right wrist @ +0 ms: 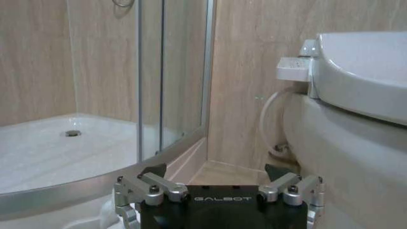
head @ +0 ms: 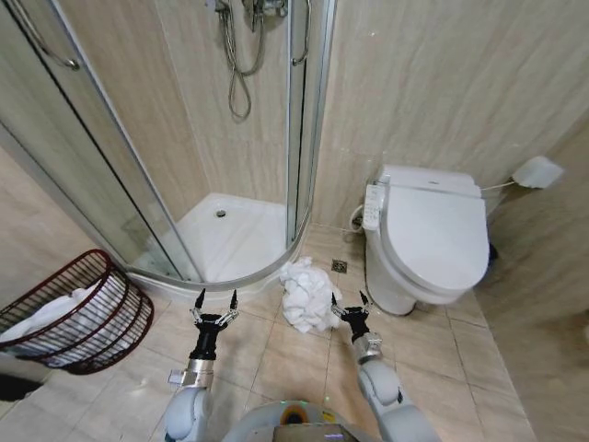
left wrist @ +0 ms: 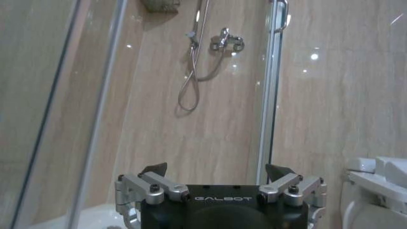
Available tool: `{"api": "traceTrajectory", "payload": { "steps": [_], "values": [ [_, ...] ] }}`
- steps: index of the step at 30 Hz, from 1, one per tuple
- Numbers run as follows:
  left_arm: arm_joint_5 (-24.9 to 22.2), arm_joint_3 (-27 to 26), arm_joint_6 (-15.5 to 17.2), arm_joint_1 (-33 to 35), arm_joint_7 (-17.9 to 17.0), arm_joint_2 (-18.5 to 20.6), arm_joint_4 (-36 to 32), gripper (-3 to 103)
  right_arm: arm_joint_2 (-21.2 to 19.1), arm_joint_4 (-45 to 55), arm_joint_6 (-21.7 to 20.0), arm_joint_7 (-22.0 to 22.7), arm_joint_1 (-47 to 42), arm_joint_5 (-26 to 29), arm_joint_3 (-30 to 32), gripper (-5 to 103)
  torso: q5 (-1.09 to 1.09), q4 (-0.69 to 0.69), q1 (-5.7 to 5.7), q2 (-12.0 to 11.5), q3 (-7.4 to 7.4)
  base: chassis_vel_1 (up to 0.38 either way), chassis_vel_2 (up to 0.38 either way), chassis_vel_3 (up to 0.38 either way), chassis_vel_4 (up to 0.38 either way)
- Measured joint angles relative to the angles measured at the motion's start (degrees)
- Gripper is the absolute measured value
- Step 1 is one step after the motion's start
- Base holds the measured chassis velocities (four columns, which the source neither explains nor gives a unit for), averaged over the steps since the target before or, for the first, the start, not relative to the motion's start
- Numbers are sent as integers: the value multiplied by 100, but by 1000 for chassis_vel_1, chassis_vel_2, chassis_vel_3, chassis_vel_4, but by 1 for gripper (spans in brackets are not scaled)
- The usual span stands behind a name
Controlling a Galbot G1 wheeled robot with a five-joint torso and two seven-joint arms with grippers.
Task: Discard the used towel into the hamper.
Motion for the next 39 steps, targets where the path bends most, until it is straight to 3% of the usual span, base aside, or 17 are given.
{"api": "traceTrajectory", "payload": {
  "steps": [39],
  "values": [
    [0,3,5,2,0,1,-1,100,1,-2,4,11,1,-7,-1,100,0,0,3,0,-1,-35,32,35,-33]
  ]
}}
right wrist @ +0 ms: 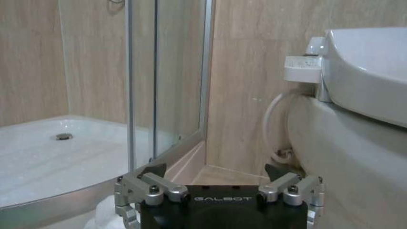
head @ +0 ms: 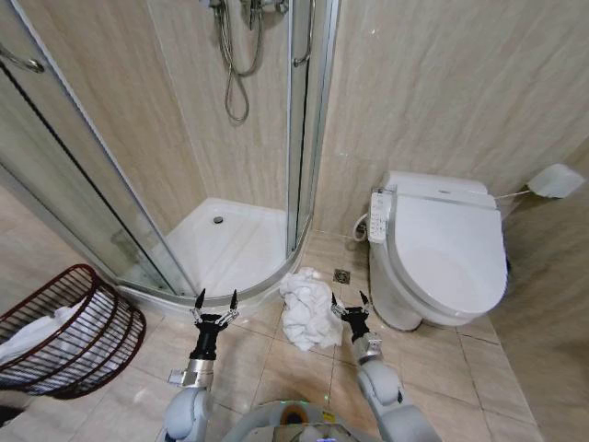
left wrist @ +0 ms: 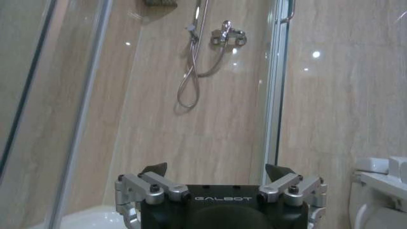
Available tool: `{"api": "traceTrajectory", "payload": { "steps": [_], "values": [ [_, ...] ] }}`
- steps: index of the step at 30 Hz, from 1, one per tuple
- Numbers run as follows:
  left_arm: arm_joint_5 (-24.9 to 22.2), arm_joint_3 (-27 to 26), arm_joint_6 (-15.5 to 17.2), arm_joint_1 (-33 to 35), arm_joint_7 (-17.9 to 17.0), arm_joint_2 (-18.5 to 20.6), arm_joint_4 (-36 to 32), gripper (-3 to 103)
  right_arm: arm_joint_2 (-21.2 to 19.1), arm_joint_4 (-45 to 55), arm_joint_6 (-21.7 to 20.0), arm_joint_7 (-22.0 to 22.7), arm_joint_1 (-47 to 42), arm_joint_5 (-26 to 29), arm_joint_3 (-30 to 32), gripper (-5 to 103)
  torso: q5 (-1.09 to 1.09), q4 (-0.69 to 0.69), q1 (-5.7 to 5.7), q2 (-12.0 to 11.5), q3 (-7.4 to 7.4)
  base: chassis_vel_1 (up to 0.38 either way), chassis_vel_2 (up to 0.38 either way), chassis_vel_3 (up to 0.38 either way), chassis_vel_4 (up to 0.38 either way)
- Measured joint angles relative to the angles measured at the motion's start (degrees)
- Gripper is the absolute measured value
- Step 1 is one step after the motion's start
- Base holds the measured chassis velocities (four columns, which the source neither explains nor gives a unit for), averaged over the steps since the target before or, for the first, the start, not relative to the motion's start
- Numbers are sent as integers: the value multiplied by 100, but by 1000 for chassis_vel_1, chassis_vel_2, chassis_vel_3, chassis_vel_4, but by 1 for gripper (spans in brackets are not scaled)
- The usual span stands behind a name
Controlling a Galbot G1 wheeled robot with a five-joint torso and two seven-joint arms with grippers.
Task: Discard the used towel into the hamper.
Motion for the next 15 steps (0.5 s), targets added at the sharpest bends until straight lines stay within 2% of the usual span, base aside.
{"api": "traceTrajectory", "payload": {
  "steps": [15],
  "values": [
    [0,1,0,0,0,0,1,100,0,0,-1,0,0,0,0,100,0,0,0,0,0,0,0,0,0]
  ]
}}
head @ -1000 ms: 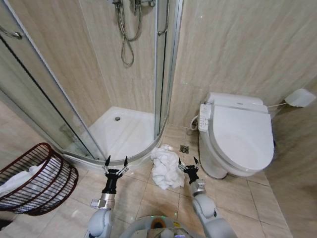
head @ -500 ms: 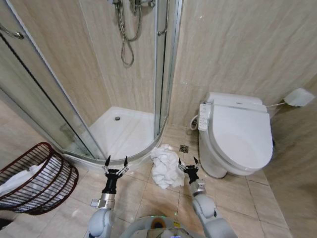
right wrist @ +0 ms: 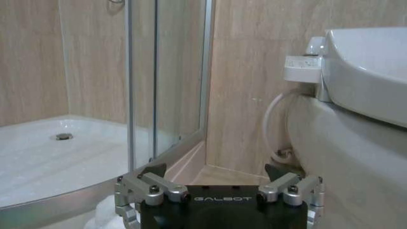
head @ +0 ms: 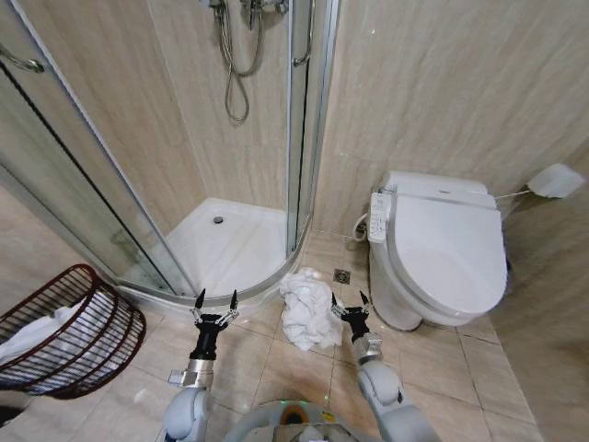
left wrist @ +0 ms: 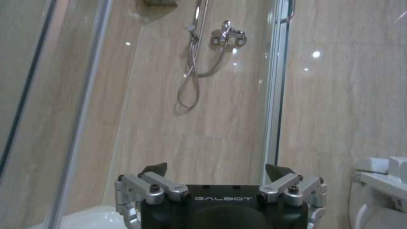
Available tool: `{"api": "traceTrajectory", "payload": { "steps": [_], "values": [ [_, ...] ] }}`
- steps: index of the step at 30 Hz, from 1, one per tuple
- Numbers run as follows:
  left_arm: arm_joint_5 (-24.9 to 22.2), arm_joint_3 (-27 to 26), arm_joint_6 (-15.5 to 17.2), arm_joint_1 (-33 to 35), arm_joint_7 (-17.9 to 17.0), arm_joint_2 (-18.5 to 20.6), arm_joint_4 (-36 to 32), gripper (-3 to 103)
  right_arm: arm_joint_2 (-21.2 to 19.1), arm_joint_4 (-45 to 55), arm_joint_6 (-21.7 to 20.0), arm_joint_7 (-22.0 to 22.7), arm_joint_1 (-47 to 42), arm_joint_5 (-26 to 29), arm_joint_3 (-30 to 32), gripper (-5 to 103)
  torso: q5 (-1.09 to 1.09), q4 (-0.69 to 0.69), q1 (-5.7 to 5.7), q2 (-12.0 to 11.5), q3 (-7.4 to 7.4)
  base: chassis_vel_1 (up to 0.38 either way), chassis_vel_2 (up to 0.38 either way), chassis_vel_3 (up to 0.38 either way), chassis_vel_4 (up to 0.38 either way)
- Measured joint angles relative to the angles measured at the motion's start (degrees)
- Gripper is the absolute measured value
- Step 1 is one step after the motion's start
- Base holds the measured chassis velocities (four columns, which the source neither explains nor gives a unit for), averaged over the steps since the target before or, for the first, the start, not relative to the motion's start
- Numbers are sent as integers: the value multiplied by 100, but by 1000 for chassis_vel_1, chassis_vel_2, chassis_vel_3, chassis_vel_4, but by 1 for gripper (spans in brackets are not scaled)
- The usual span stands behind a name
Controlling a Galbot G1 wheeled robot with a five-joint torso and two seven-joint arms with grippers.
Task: Discard the used towel into the hamper.
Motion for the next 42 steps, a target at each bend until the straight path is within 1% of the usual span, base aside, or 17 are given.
{"api": "traceTrajectory", "payload": {
  "steps": [25,26,27,28,29,30,31,32,33,35,36,38,39,42],
  "values": [
    [-11,-10,17,-1,-18,25,0,100,-7,-9,12,-39,1,16,29,100,-1,0,0,0,0,0,0,0,0],
    [-54,-55,102,-6,-107,108,-1,100,-29,-44,59,-126,1,54,102,100,-1,1,0,0,0,0,0,0,0],
    [-140,-163,275,-15,-297,281,-6,100,-90,-134,158,-314,7,142,264,100,0,1,0,0,0,0,0,0,0],
    [-256,-320,504,-31,-557,533,-26,100,-189,-271,308,-584,12,276,537,100,-1,1,0,0,0,0,0,0,0],
    [-256,-320,504,-31,-557,533,-26,100,-189,-271,308,-584,12,276,537,100,-1,1,0,0,0,0,0,0,0],
    [-369,-470,712,-50,-798,779,-45,100,-272,-371,425,-788,17,384,747,100,0,-2,0,0,0,0,0,0,0],
    [-475,-562,933,-58,-931,955,-108,100,-306,-338,455,-959,-6,521,903,100,2,-1,1,0,0,0,0,0,0],
    [-475,-562,933,-58,-931,955,-108,100,-306,-338,455,-959,-6,521,903,100,2,-1,1,0,0,0,0,0,0],
    [-537,-581,1051,-59,-906,1013,-198,100,-311,-248,442,-1035,-28,599,968,100,-2,0,1,0,0,0,0,0,0],
    [-554,-581,1084,-57,-900,1031,-226,100,-316,-201,435,-1074,-37,645,983,100,-2,-2,0,1,0,0,0,0,0],
    [-540,-582,1134,-27,-881,1034,-247,100,-329,-175,430,-1135,-54,714,979,100,0,0,1,1,1,0,0,0,0],
    [-424,-585,1187,42,-889,1012,-292,100,-339,-165,457,-1313,-66,832,956,100,0,0,1,1,0,0,0,0,0],
    [-424,-585,1187,42,-889,1012,-292,100,-339,-165,457,-1313,-66,832,956,100,0,0,1,1,0,0,0,0,0],
    [-195,-593,1312,311,-997,1010,-387,100,-443,-150,463,-1655,-81,1107,853,100,0,-1,1,1,0,0,0,0,0]
  ]
}}
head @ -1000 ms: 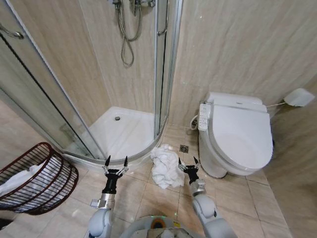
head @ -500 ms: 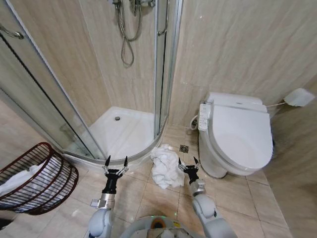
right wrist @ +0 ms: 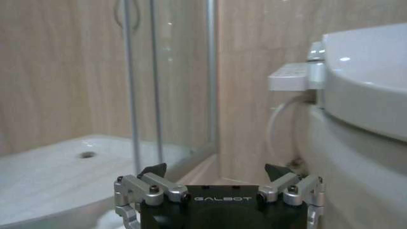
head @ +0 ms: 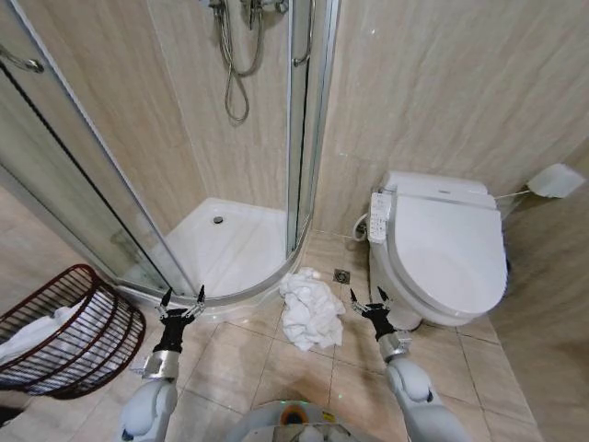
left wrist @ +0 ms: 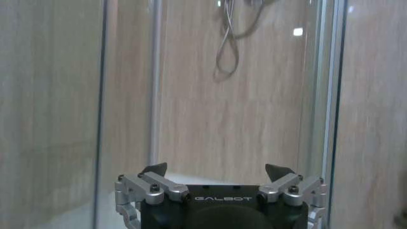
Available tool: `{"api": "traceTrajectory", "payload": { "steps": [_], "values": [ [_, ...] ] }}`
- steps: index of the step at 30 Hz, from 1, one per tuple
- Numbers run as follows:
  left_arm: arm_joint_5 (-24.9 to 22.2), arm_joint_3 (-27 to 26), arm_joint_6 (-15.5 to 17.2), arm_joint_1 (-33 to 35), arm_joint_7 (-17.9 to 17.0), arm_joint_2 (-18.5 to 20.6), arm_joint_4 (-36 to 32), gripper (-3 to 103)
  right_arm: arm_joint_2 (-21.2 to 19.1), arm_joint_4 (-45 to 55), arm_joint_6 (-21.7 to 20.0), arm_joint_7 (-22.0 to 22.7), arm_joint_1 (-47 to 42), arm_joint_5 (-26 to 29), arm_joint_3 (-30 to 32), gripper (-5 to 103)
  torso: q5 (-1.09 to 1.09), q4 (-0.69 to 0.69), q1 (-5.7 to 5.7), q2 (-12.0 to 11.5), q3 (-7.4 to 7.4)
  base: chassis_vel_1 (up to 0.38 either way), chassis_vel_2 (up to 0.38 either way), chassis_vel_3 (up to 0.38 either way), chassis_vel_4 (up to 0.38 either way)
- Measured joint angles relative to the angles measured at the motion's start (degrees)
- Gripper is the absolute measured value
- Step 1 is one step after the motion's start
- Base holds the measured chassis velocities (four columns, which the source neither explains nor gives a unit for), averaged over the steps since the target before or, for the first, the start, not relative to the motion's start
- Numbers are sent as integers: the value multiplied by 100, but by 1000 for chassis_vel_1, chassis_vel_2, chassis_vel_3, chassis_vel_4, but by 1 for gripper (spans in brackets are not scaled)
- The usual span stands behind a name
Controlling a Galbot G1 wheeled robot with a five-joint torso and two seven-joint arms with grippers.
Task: Discard the used towel into the hamper.
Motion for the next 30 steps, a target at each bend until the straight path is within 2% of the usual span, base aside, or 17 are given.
{"api": "traceTrajectory", "payload": {
  "steps": [1,3,4,8,9,13,14,18,20,23,26,29,30],
  "values": [
    [-27,-34,4,306,10,65,-87,100,-129,-38,-188,-194,122,304,-73,100,0,1,0,0,0,0,0,0,0],
    [-186,-46,-2,486,39,85,-132,100,-219,-283,-428,-256,381,576,-132,100,0,3,0,0,0,0,0,0,0],
    [-186,-46,-2,486,39,85,-132,100,-219,-283,-428,-256,381,576,-132,100,0,3,0,0,0,0,0,0,0],
    [-233,-59,-26,571,70,-28,-188,100,-392,-1040,-1105,-395,1161,1079,-393,100,1,0,0,0,0,0,0,0,0],
    [-233,-59,-26,571,70,-28,-188,100,-392,-1040,-1105,-395,1161,1079,-393,100,1,0,0,0,0,0,0,0,0],
    [-119,-51,56,478,56,-130,-301,100,-640,-1614,-1896,-1077,1850,1250,-760,100,0,1,0,0,0,0,0,0,0],
    [-119,-51,56,478,56,-130,-301,100,-640,-1614,-1896,-1077,1850,1250,-760,100,0,1,0,0,0,0,0,0,0],
    [-26,-3,235,406,3,-184,-460,100,-753,-2007,-2304,-1541,2340,1190,-1210,100,2,0,0,0,0,0,0,0,0],
    [70,39,271,375,-10,-234,-501,100,-796,-2301,-2434,-1835,2617,925,-1481,100,1,0,0,0,1,0,0,0,0],
    [132,75,279,354,-16,-289,-515,100,-835,-2632,-2583,-2049,2886,679,-1744,100,0,1,0,-1,1,0,0,0,0],
    [167,102,283,349,-18,-325,-516,100,-866,-3040,-2613,-2194,3189,429,-2007,100,1,0,0,-1,1,0,0,0,0],
    [180,118,276,336,-19,-331,-482,100,-816,-3753,-2432,-2504,3642,-32,-2213,100,-1,0,0,-1,1,0,0,0,0],
    [180,118,276,336,-19,-331,-482,100,-816,-3753,-2432,-2504,3642,-32,-2213,100,-1,0,0,-1,1,0,0,0,0]
  ]
}}
